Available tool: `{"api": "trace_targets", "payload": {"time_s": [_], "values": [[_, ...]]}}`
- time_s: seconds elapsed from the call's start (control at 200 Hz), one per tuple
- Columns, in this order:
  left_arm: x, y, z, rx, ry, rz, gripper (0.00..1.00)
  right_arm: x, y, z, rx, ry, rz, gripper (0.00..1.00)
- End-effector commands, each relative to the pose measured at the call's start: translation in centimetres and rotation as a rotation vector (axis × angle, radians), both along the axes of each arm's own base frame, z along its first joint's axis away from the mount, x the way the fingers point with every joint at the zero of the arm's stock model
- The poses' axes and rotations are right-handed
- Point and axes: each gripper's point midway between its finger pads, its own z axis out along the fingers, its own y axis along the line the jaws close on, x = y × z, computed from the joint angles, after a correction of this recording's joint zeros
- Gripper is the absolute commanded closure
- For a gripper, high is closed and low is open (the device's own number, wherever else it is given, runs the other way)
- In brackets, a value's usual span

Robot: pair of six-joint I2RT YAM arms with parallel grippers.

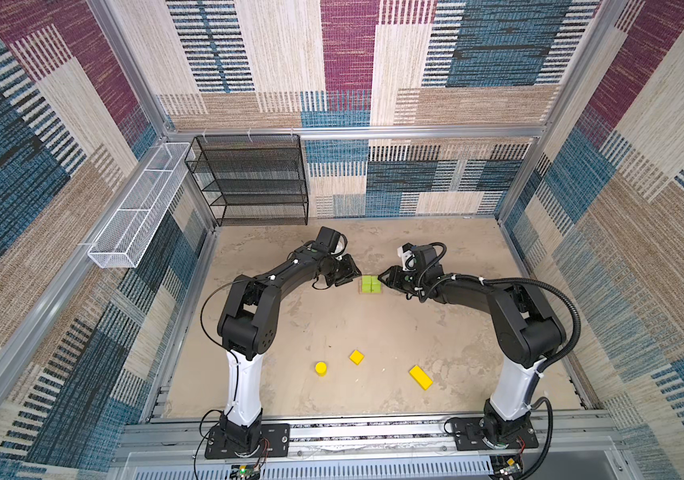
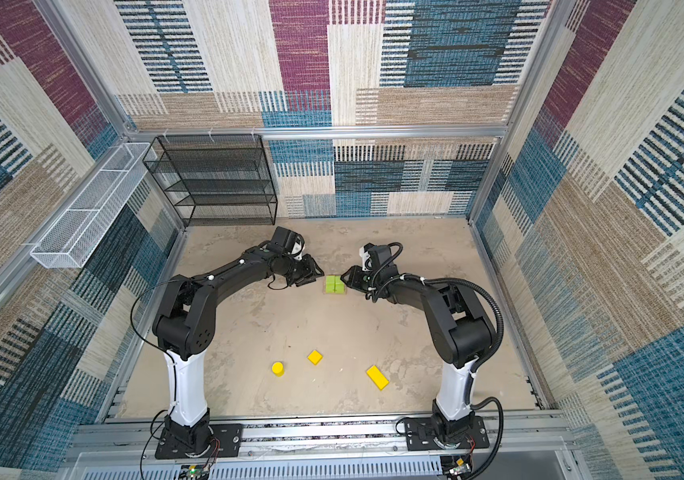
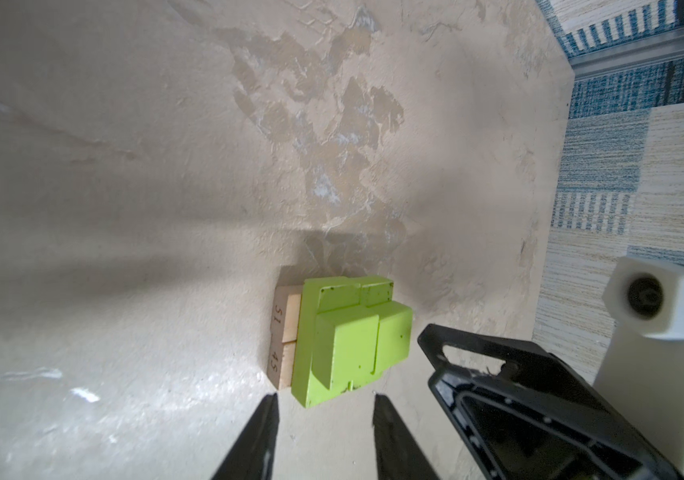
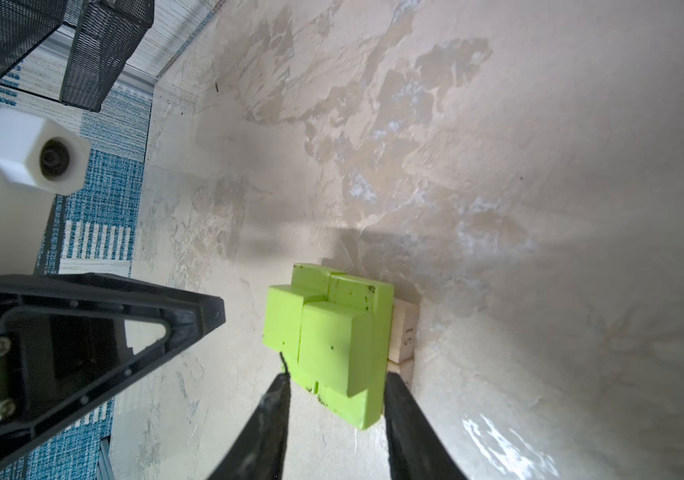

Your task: Build the wood block tower

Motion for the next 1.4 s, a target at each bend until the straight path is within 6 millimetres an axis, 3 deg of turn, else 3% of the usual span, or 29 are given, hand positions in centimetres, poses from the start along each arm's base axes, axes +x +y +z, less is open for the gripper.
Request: {"api": "trace_targets", "payload": {"time_s": [0.0,0.16,1.392], "values": [[0.0,-0.5,0.1,-0.018,-0.006,-0.029,0.56,0.5,0.6,0.7,0.036,-0.02,0.008,0.58],[0.3,-1.2,0.2,-0.061,-0.01,-0.031,0.55,0.5,0.7,0.5,0.042,-0.014,0.008,0.52],[0.5,-3.1,-0.8,-0.119,0.021,-0.043,0.56,0.5,1.6,-0.3,0.093,0.018,0.033,0.52]]}}
